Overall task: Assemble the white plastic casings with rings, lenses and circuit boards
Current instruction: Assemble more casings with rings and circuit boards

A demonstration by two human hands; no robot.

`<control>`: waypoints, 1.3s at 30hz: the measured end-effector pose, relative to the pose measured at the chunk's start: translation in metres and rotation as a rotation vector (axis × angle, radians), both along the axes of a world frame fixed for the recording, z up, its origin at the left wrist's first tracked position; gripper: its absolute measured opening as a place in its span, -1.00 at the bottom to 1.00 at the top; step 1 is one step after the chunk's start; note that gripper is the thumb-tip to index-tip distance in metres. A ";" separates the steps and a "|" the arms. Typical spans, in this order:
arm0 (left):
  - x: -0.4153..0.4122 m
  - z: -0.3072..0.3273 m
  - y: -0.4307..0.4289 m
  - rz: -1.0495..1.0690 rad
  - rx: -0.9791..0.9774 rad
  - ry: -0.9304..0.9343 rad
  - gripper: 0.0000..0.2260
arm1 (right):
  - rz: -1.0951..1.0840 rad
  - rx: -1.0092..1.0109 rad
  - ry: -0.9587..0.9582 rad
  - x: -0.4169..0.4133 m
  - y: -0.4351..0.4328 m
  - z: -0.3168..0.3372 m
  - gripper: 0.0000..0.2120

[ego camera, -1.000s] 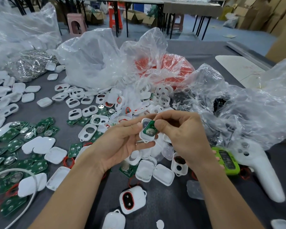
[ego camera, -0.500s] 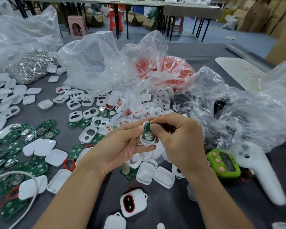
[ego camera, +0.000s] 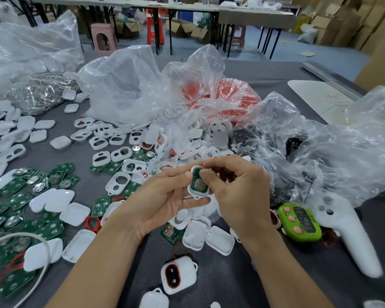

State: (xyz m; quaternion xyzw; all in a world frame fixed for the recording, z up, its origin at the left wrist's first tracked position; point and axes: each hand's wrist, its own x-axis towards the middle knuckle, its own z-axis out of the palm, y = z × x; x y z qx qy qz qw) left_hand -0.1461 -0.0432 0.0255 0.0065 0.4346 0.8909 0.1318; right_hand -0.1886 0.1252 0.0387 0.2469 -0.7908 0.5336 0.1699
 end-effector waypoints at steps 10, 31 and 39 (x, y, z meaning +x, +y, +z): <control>0.001 0.005 0.002 0.026 0.037 -0.003 -0.59 | 0.047 -0.273 -0.446 -0.008 0.008 0.001 -0.89; 0.000 0.002 0.013 0.161 -0.177 0.046 -0.71 | -0.012 -0.071 -0.364 -0.002 0.009 -0.002 -0.89; -0.004 -0.003 0.019 0.255 -0.291 0.050 -0.68 | -0.083 -0.021 -0.326 0.001 0.004 -0.005 -0.89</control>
